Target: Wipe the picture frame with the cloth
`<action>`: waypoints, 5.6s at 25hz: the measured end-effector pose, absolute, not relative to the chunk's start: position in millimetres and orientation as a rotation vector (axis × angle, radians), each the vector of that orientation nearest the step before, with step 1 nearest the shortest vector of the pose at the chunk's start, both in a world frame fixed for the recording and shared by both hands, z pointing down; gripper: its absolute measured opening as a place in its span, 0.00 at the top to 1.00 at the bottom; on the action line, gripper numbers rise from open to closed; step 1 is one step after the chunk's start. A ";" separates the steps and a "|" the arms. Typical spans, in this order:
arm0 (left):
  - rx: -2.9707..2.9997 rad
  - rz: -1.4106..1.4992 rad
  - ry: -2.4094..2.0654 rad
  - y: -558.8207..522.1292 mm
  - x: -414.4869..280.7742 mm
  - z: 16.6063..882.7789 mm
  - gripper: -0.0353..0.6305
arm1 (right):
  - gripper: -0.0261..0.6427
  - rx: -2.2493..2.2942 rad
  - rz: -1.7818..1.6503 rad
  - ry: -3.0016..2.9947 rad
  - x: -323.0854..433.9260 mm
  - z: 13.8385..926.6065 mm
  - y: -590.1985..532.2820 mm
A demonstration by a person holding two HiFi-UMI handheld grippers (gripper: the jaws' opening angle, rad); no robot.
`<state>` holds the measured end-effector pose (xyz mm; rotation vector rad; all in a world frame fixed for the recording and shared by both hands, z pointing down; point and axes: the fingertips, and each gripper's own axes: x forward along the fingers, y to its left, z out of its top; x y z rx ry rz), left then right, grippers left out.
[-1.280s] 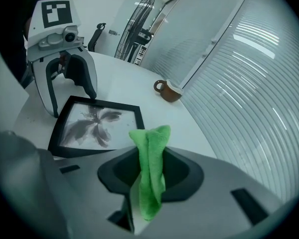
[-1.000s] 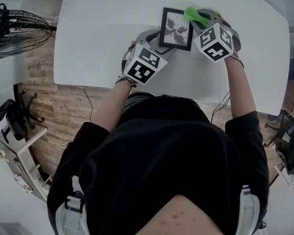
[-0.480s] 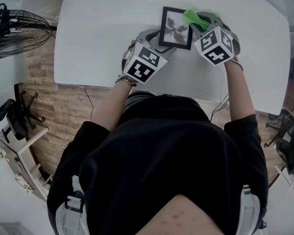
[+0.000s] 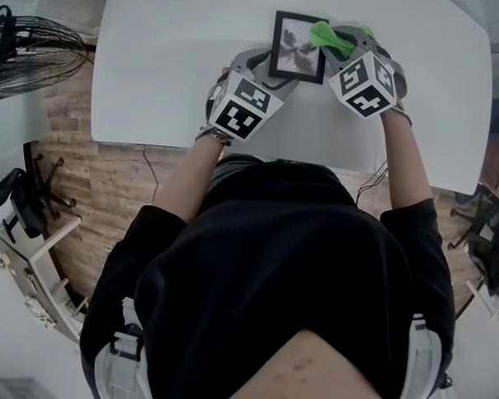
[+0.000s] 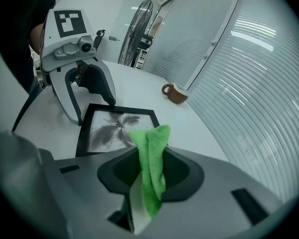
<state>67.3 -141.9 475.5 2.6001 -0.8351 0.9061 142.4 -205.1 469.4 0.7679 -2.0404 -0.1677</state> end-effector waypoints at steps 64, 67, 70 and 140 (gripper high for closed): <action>2.605 0.902 -0.849 -143.2 67.0 475.4 0.47 | 0.79 0.711 -0.016 -2.049 129.9 470.0 -121.9; 2.609 0.901 -0.850 -144.1 66.3 475.4 0.47 | 0.79 0.704 -0.013 -2.048 128.8 470.3 -119.9; 2.607 0.904 -0.850 -142.4 66.9 476.4 0.47 | 0.79 0.696 -0.011 -2.043 129.1 471.0 -115.4; 2.623 0.908 -0.844 -141.3 73.2 474.0 0.48 | 0.79 0.685 -0.354 -1.825 111.6 472.9 -255.2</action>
